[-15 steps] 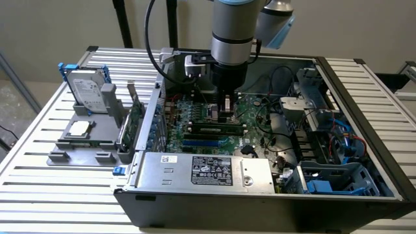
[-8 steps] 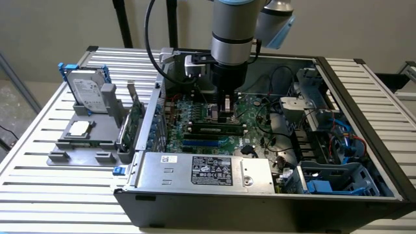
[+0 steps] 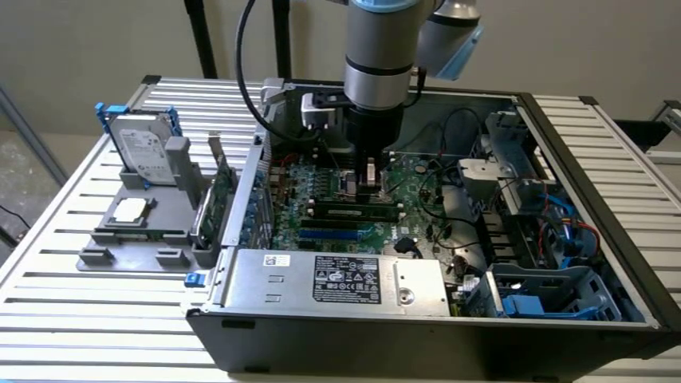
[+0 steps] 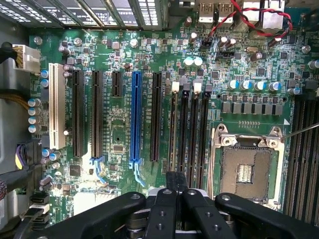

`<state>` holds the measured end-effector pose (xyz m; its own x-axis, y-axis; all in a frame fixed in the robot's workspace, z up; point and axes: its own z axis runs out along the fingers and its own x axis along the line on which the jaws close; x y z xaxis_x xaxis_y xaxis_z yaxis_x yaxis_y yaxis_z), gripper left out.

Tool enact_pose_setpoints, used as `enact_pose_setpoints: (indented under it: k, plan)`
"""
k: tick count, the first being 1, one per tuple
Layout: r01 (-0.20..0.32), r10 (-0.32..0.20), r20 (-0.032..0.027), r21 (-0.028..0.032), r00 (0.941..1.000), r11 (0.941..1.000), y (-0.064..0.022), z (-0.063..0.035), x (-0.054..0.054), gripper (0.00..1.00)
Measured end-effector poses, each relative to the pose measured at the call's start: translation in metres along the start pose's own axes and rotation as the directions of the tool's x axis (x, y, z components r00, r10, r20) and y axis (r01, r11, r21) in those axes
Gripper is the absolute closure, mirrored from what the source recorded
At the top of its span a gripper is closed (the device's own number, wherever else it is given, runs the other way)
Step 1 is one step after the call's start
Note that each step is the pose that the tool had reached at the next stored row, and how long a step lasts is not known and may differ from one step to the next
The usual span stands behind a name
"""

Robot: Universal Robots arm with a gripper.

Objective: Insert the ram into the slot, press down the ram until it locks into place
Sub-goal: 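Press down the ram until it locks into place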

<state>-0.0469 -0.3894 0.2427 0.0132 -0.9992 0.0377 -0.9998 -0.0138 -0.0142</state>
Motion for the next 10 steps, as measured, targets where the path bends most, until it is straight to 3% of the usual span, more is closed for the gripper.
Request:
enact_pose_setpoints:
  k: [10]
  plan:
    - [0.000,0.000,-0.0019,-0.0006,1.0000,1.0000,0.0007,0.0136,-0.002,0.89]
